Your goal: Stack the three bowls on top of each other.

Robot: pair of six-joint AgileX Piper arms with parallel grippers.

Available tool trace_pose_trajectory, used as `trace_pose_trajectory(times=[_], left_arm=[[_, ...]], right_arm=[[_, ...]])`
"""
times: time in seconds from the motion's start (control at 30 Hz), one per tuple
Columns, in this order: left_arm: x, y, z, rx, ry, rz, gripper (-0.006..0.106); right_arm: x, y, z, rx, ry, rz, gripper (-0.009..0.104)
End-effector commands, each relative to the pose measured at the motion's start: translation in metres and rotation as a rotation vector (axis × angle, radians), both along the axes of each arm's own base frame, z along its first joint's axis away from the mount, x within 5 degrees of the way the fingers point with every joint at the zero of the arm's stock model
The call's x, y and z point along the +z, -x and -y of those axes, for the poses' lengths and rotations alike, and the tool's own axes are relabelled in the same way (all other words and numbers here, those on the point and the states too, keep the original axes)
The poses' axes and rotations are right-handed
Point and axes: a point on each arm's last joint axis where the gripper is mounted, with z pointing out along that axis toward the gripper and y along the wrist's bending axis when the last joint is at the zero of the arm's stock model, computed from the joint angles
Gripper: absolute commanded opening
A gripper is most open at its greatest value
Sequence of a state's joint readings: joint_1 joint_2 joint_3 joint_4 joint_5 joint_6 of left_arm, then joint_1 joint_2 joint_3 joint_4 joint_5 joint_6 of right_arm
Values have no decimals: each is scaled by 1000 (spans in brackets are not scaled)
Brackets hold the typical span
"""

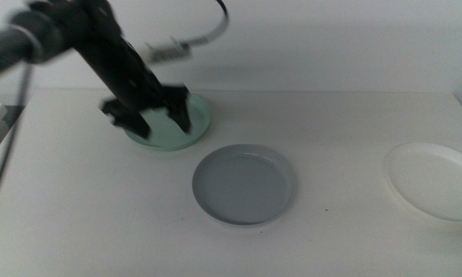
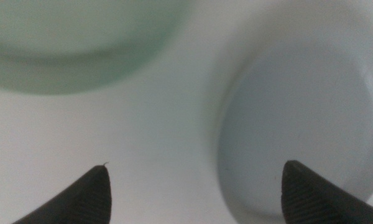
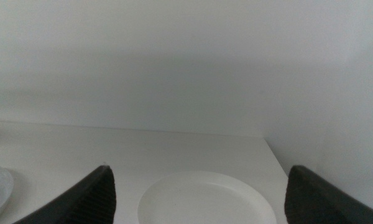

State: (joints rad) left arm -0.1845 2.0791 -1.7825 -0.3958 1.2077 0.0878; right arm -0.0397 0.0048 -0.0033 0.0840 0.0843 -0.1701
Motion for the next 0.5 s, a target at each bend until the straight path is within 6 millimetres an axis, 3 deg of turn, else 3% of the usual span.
trace_pose_trajectory(times=[0.0,0.1,0.2,0.37,0.47], left_arm=[[38,7,-19,92,-16,63,94],[62,9,-41,196,-97,157,94],[66,-2,-59,283,-163,276,94],[50,-30,-79,283,-223,332,94],[26,-53,-87,269,-237,319,94]], right_arm=[[0,0,0,-7,7,11,84],[0,0,0,-7,7,11,84],[0,0,0,-7,7,11,84],[0,0,0,-7,7,11,84],[0,0,0,-7,7,11,84]])
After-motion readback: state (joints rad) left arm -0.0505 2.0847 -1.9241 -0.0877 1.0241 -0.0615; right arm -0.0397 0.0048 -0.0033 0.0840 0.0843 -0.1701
